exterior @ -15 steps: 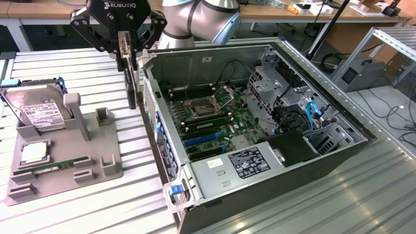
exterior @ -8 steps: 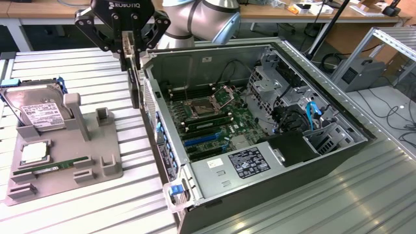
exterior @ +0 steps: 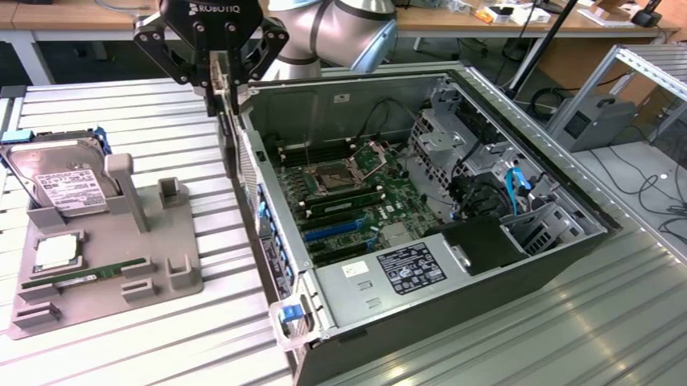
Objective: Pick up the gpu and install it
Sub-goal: 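Pick up the gpu and move the gpu toward the slot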
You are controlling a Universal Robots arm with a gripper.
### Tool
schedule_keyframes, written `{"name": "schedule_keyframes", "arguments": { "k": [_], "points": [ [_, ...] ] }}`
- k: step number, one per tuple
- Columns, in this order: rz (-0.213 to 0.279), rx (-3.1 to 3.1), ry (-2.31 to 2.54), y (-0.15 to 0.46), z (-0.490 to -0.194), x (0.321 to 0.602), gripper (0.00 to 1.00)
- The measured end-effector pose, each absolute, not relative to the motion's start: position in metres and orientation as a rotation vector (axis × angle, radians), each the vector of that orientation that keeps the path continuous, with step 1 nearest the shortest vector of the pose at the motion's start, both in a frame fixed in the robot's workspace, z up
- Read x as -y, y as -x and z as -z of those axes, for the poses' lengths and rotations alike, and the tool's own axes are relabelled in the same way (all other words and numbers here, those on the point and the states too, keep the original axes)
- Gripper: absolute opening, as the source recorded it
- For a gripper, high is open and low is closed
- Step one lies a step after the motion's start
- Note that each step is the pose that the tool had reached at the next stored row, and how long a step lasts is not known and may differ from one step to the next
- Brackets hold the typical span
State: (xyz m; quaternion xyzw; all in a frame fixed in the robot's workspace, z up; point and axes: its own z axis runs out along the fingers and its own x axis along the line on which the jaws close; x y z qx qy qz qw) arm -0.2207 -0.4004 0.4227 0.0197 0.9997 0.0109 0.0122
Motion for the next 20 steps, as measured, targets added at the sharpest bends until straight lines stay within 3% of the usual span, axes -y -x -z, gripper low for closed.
{"name": "schedule_keyframes", "arguments": {
  "k": [20],
  "points": [
    [-0.034,-3.116,-0.061,0.191,-0.423,0.4,0.27]
  ]
}}
